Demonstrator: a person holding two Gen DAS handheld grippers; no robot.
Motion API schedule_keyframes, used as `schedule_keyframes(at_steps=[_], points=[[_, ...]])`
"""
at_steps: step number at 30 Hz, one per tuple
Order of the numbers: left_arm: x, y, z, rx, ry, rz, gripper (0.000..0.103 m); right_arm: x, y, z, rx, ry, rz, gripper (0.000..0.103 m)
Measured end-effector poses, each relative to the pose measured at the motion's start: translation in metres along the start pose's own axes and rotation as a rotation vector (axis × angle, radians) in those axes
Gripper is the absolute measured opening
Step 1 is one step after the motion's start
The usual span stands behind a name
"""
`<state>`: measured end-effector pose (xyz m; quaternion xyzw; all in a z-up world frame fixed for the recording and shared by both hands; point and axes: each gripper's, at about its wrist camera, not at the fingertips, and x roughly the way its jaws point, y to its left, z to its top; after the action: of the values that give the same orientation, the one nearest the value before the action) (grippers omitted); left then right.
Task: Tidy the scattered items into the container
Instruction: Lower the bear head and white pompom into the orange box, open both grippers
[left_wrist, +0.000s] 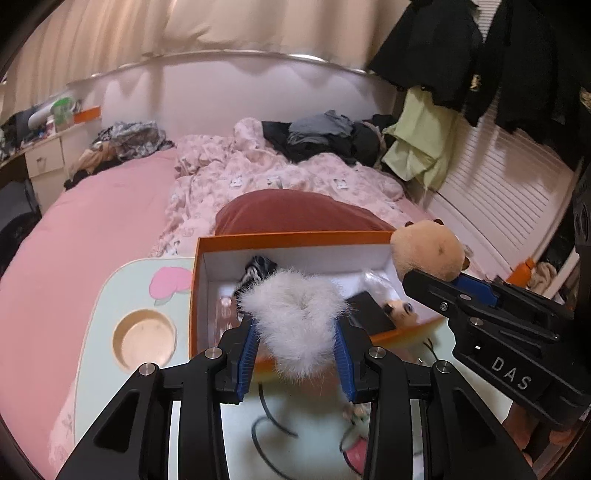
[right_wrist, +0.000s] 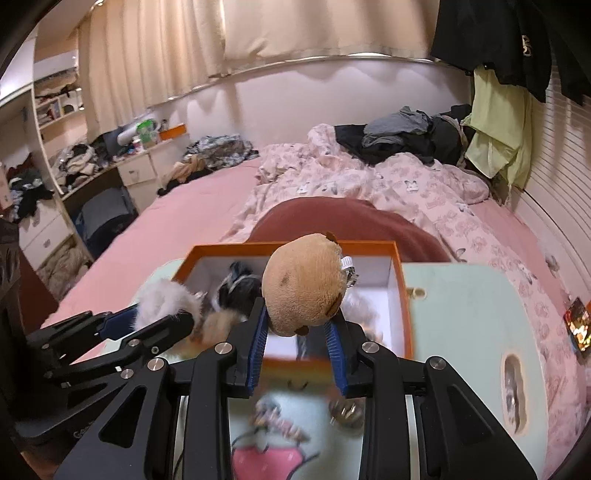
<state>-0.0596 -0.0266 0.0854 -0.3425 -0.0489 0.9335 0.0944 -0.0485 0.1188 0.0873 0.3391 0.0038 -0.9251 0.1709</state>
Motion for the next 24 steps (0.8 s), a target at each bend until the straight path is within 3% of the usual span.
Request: schedule_keyframes(at_steps=[10,11,15,16,18,20,24], points=[[0.032,0.003,0.007,-0.005,0.061,0.015,0.035,0.036,-0.013,-0.005,0.032,0.099,-0.011,0.035],[0.034,0.002,0.009,0.004,0.067,0.011,0.039,0.038,-0.014,-0.004,0.036,0.099,-0.006,0.036],[0.029,0.01,0.014,-0.033,0.031,0.084,0.087,0.036,-0.024,-0.001,0.121,0.091,0.057,0.044],[0.023,0.015,0.013,-0.054,0.004,0.063,0.089,0.032,-0.03,-0.001,0.153,0.079,0.088,0.058],[0.013,0.026,0.012,-0.109,-0.027,0.009,0.089,0.021,-0.04,0.0,0.207,0.036,0.116,0.073],[0.006,0.033,0.01,-0.148,-0.024,-0.005,0.089,0.007,-0.046,-0.002,0.244,-0.01,0.106,0.074],[-0.002,0.031,-0.002,-0.145,0.007,-0.001,0.089,-0.012,-0.045,-0.01,0.234,-0.01,0.106,0.074]])
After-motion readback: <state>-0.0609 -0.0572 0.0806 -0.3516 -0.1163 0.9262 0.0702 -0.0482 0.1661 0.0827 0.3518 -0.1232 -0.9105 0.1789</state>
